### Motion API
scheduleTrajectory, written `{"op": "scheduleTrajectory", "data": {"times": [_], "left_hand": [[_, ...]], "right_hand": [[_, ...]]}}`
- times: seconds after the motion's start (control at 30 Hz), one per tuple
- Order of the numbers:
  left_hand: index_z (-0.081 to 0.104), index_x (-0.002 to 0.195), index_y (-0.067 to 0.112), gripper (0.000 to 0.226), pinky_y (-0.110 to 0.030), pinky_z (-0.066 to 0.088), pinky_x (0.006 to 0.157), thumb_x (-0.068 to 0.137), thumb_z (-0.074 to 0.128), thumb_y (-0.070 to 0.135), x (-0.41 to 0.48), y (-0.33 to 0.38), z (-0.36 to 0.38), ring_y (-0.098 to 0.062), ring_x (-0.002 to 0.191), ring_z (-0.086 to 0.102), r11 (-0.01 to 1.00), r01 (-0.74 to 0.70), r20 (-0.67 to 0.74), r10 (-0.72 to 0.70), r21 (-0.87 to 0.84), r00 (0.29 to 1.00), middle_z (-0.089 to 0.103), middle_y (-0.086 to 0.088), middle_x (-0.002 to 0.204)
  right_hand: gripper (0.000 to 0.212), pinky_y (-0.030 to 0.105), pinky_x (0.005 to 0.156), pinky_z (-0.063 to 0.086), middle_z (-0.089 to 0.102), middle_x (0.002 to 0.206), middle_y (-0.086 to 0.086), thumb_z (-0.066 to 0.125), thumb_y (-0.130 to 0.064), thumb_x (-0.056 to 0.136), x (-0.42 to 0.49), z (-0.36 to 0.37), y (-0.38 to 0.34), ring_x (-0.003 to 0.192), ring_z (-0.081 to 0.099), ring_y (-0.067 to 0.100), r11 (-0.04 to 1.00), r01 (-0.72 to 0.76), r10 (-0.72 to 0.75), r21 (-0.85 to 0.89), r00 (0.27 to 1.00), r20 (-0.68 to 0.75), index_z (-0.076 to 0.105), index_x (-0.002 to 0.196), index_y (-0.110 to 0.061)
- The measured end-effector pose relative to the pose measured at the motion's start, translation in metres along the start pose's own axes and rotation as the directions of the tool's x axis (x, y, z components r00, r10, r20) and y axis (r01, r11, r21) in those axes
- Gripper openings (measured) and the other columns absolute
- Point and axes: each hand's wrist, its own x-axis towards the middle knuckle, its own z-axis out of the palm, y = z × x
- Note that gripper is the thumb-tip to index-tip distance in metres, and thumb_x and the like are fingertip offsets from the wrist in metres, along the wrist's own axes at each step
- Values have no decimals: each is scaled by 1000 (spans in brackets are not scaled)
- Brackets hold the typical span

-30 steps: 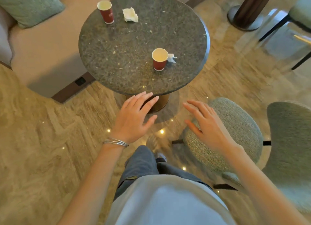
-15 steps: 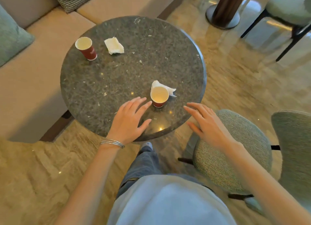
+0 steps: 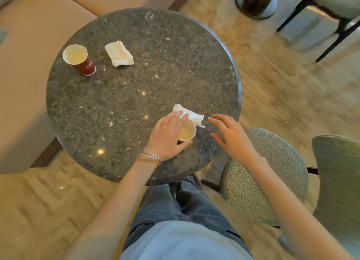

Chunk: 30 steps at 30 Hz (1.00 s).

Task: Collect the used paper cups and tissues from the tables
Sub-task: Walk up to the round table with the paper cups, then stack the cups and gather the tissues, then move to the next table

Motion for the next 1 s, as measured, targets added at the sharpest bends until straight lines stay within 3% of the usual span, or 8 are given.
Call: {"op": "scheduleTrajectory", "data": {"times": [0.33,0.5,0.8,1.0], "left_hand": [[26,143,12,84,-37,29,108,77,65,47,14,0,17,-24,135,28,1000,4,124,-2,-11,992,34,-9,146],[39,136,8,72,-37,40,101,76,69,36,6,3,19,-25,125,43,998,50,58,-47,-44,997,47,-10,136],[45,132,10,69,-38,49,87,73,70,35,-26,-10,15,-27,118,47,973,228,14,-227,-29,974,50,-10,130],[45,132,11,69,-36,51,81,72,71,35,-51,-19,13,-28,119,46,955,297,-7,-297,-27,955,50,-10,129]], "right_hand": [[42,43,87,45,57,124,9,67,-21,82,43,32,19,114,52,29,997,57,-61,45,993,97,55,122,-13],[41,41,89,46,58,123,7,68,-23,81,52,46,26,113,53,27,995,68,-77,76,989,124,58,120,-14],[36,42,79,50,64,114,9,73,-12,75,70,68,25,101,58,31,975,189,-200,115,975,93,64,111,-11],[57,37,86,49,51,135,2,74,-20,74,86,83,23,123,44,23,953,266,-299,146,904,304,54,127,-17]]}}
